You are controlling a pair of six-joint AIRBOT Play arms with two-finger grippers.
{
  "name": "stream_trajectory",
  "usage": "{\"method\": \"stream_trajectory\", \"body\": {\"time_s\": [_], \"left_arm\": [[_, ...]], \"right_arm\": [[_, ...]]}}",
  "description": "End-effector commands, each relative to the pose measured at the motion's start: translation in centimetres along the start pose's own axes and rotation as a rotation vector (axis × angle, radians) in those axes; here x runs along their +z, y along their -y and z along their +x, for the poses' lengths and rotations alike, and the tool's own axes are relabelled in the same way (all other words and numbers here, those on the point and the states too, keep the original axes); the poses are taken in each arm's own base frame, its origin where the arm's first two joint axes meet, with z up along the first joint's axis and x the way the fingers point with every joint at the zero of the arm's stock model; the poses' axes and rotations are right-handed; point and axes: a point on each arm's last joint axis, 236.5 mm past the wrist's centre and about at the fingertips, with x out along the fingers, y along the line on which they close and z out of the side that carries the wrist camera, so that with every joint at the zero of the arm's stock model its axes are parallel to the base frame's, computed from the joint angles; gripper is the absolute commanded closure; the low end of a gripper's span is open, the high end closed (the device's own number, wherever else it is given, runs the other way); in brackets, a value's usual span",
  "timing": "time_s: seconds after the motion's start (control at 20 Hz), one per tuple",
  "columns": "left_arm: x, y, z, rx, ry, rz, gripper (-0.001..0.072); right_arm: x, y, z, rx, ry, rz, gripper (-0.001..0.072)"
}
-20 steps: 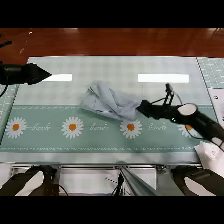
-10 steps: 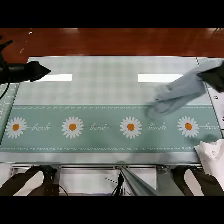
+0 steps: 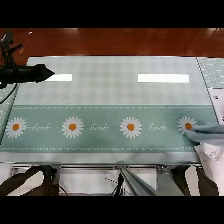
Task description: Fold the shirts.
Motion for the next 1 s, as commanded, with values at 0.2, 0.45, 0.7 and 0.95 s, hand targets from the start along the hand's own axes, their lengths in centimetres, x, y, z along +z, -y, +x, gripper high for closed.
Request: {"method": "stream_trajectory", "body": {"time_s": [0.2,0.45,0.7,0.95], "left_arm": [[0.1,-0.6,0.6,0.008,0.003,0.014,0.0686],[1.2,-1.2,0.7,0.030,0.046,0.010,0.0686],[1.5,-1.4,0.7,0.036,0.059,0.010,0.0686],[1.4,-1.4,0.7,0.036,0.058,0.010,0.0686]], "right_arm": [[-2.0,11.3,-3.5,-0.493,-0.026,0.127,0.0695],[-2.7,13.7,-5.1,-0.609,-0.025,0.133,0.0695],[-5.9,14.6,-3.9,-0.654,-0.081,0.122,0.0689],[-8.1,16.0,-4.0,-0.731,-0.098,0.126,0.0342]]}}
